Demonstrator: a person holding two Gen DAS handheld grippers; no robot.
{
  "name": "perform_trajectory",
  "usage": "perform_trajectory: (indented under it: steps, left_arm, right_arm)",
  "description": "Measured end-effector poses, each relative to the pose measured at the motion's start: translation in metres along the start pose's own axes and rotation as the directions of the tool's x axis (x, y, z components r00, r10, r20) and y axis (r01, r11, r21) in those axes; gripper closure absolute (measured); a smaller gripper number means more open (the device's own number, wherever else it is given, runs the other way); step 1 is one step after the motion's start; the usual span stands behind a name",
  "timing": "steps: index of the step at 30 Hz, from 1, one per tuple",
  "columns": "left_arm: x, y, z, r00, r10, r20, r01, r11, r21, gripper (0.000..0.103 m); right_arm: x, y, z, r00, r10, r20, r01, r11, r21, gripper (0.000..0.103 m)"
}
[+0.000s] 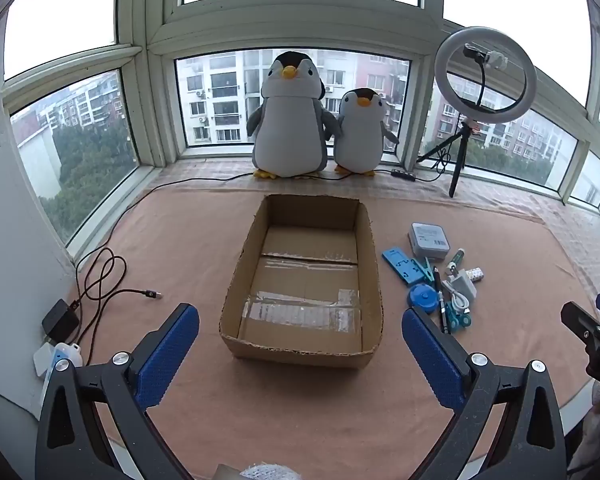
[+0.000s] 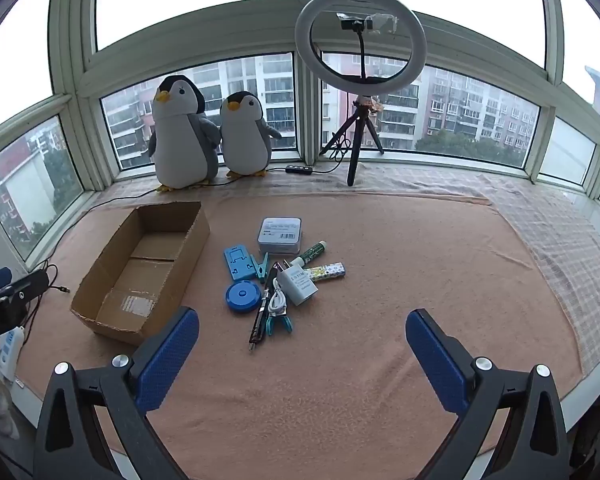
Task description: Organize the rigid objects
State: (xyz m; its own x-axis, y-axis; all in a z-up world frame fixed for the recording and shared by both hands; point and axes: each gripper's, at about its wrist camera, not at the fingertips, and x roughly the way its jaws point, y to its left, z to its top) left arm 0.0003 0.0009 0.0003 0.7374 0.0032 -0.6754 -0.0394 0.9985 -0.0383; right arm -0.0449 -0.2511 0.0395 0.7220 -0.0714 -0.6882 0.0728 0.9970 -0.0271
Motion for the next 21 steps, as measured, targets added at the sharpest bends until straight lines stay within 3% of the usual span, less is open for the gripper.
perform_trajectory:
  steps: [21]
  left_arm:
    - [0.001, -0.015, -0.001, 1.0, 0.0, -0.003, 0.0, 1.0, 0.018, 0.0]
  right_arm:
    - [0.0, -0.001, 0.0, 1.0, 0.0, 0.0, 0.0, 1.0, 0.012, 0.001]
